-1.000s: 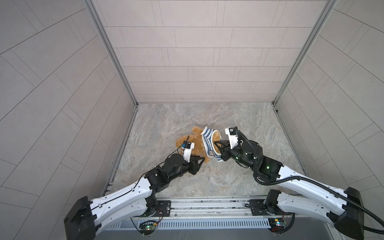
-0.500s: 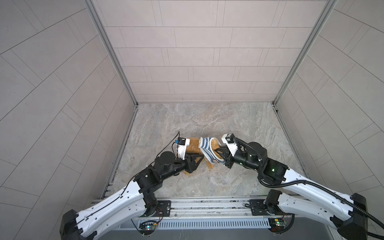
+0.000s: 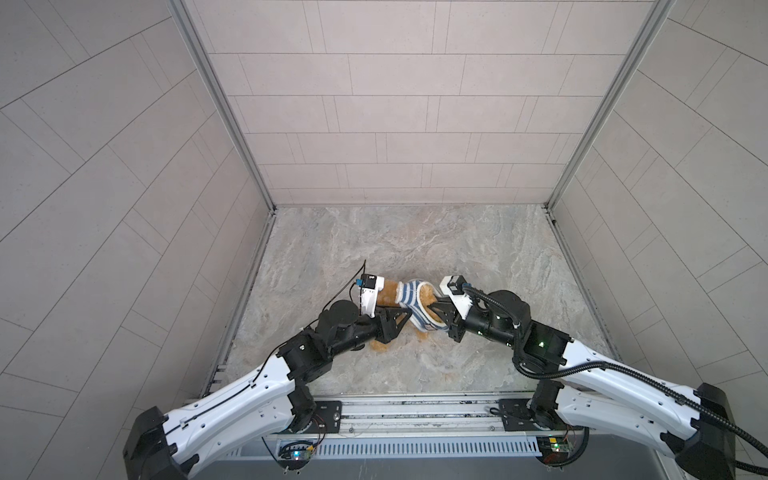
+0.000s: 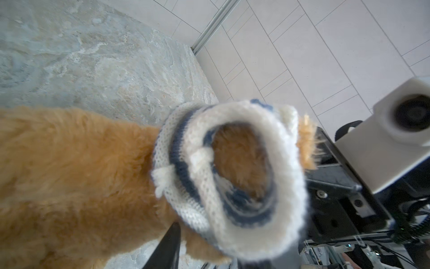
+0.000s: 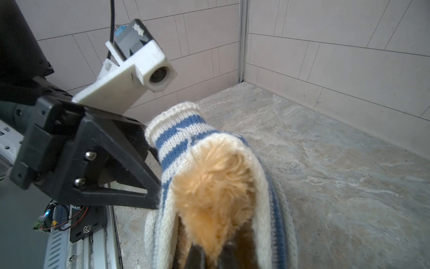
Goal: Dress the teddy bear
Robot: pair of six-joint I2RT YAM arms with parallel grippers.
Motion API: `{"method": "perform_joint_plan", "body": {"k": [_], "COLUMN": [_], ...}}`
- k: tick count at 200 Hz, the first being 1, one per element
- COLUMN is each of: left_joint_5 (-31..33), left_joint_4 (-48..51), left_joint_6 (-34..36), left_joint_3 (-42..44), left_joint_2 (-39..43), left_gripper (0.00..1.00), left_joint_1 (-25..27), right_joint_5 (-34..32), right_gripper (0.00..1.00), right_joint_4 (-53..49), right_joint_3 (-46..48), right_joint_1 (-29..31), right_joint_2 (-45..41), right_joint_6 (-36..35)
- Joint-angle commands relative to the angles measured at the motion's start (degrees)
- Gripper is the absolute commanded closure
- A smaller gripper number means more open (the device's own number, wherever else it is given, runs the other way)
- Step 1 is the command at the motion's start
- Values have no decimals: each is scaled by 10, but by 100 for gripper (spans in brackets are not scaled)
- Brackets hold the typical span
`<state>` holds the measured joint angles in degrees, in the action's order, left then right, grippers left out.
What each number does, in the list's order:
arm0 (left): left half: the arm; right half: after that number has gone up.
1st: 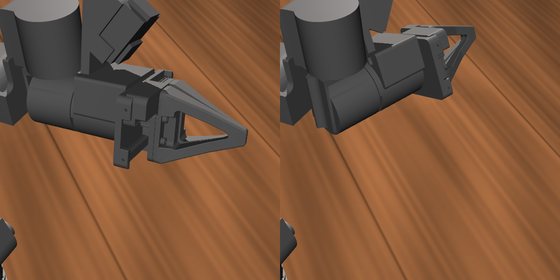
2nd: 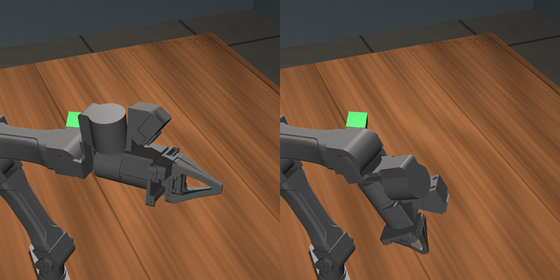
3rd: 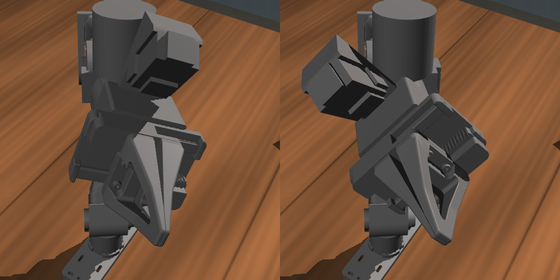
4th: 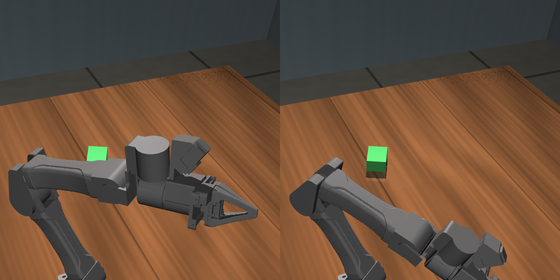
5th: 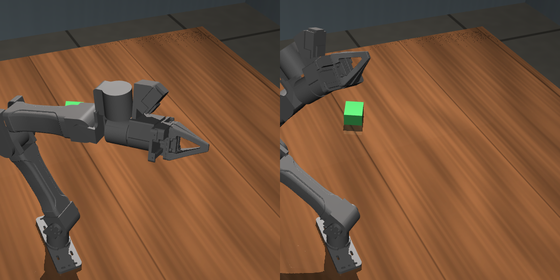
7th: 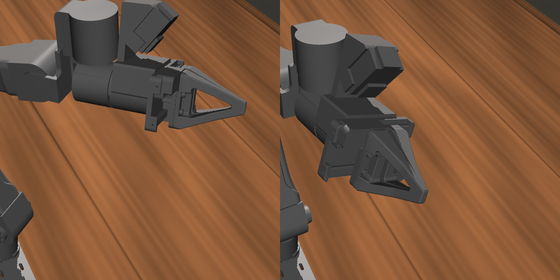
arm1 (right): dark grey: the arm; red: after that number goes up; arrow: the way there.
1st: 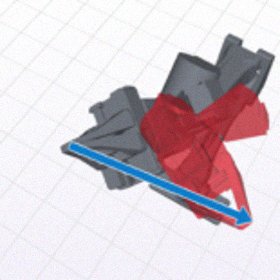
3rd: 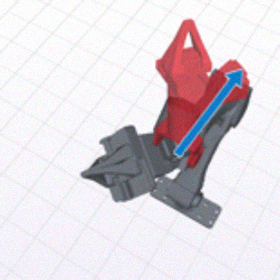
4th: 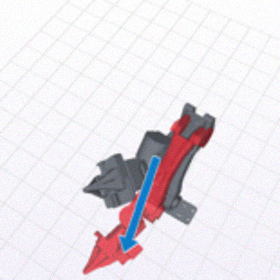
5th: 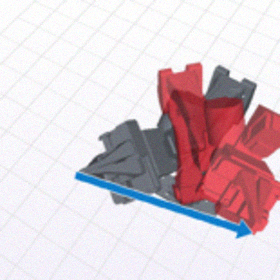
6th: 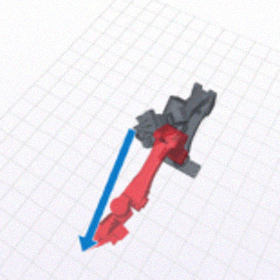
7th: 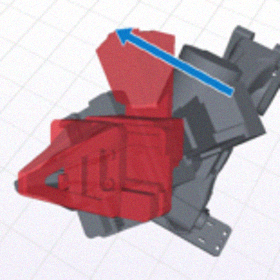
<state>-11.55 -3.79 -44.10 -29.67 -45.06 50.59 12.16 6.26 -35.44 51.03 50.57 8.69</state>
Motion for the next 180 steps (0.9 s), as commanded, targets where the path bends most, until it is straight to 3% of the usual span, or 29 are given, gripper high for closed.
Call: {"method": "perform_joint_plan", "body": {"k": [1, 157, 180], "left_joint_5": [13, 37, 35], "left_joint_4": [-7, 11, 16], "left_joint_6": [5, 44, 37], "left_joint_3": [-11, -17, -8], "left_joint_2": [-3, -10, -1], "left_gripper": [63, 91, 99], "left_joint_1": [-2, 21, 21], "right_joint_5": [-10, -82, -160], "right_gripper": [100, 100, 100], "right_joint_4": [58, 13, 5], "right_joint_3": [-4, 4, 7], "right_joint_1": [8, 44, 45], "right_joint_2": [-5, -3, -6], "right_joint_6": [-15, -58, -33]}}
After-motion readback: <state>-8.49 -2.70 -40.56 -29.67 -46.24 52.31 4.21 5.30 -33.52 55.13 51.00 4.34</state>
